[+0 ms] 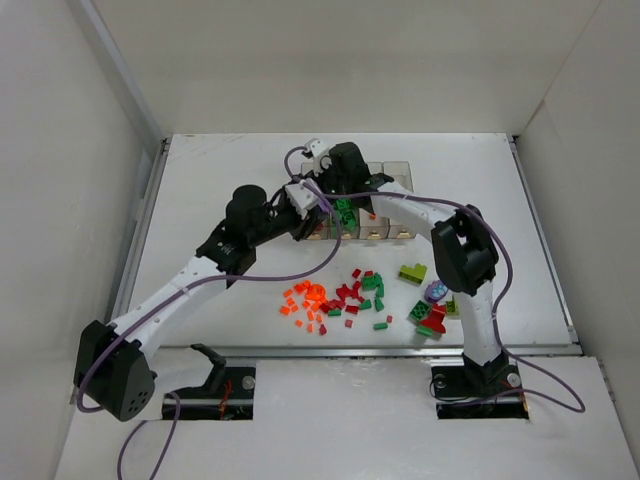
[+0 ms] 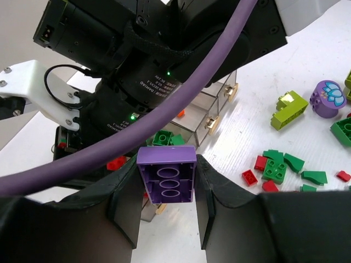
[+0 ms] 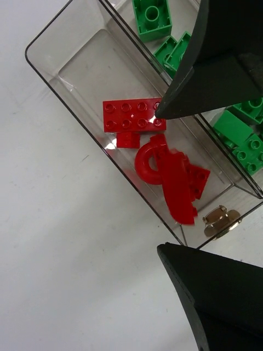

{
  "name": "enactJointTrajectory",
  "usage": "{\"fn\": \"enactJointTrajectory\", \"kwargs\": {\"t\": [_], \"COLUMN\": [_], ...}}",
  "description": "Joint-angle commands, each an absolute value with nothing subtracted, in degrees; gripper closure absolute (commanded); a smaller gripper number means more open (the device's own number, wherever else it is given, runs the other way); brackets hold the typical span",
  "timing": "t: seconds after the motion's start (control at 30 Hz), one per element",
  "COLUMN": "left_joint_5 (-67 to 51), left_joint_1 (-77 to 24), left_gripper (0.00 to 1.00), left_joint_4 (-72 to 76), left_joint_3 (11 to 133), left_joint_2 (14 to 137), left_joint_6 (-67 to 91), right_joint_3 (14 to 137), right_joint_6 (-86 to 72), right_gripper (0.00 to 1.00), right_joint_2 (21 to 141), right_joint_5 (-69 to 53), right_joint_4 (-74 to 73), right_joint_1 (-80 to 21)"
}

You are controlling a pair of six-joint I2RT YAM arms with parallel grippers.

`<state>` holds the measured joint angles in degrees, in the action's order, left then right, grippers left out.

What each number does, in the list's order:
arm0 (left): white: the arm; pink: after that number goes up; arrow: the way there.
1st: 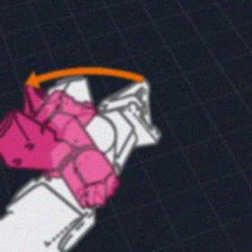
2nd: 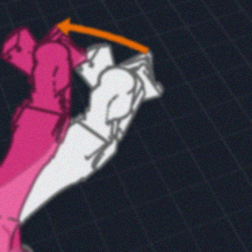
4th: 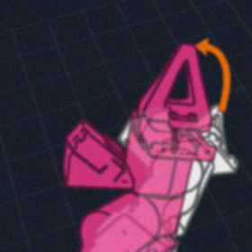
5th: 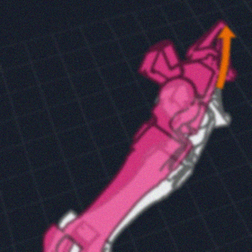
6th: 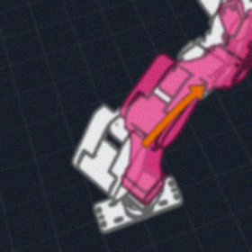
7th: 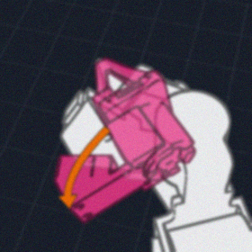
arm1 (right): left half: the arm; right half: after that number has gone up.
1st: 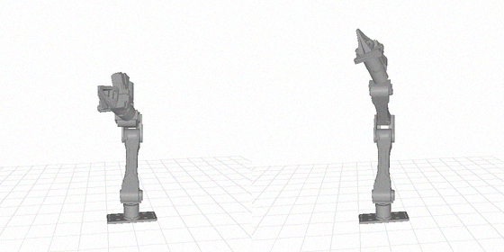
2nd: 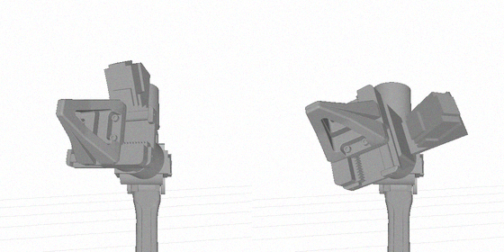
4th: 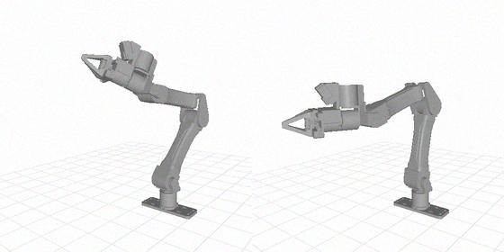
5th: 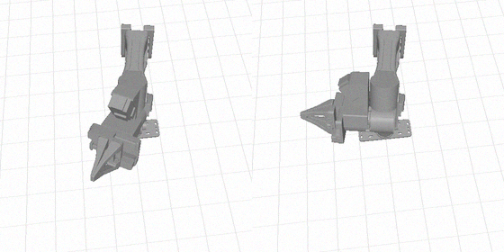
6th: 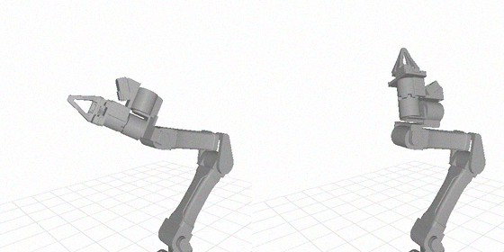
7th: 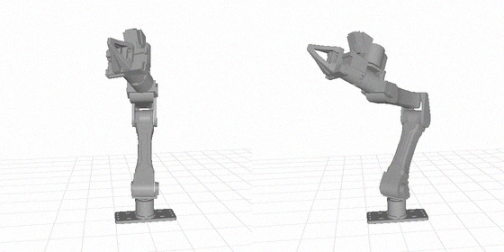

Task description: Sort the legos into containers by color

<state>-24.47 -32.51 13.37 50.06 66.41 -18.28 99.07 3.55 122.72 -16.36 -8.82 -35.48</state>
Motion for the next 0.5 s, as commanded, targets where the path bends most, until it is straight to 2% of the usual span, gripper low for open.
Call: {"fn": "enactJointTrajectory", "kwargs": {"t": [0.0, 0.23, 0.47], "left_joint_5": [-23.82, -25.75, -32.60], "left_joint_1": [-32.26, -32.26, -32.26], "left_gripper": [1.00, 1.00, 1.00], "left_joint_4": [16.35, 16.35, 16.96], "left_joint_3": [50.36, 55.36, 68.01], "left_joint_2": [67.58, 72.94, 89.45], "left_joint_6": [-18.11, -18.11, -17.24], "right_joint_3": [100.81, 101.43, 88.79], "right_joint_6": [3.16, 0.89, -6.59], "right_gripper": [0.00, 0.00, 0.00], "right_joint_2": [121.38, 114.45, 98.02], "right_joint_5": [-17.76, -13.11, -2.84], "right_joint_4": [-6.86, -6.86, -6.86], "right_joint_1": [-35.51, -29.55, -21.19]}}
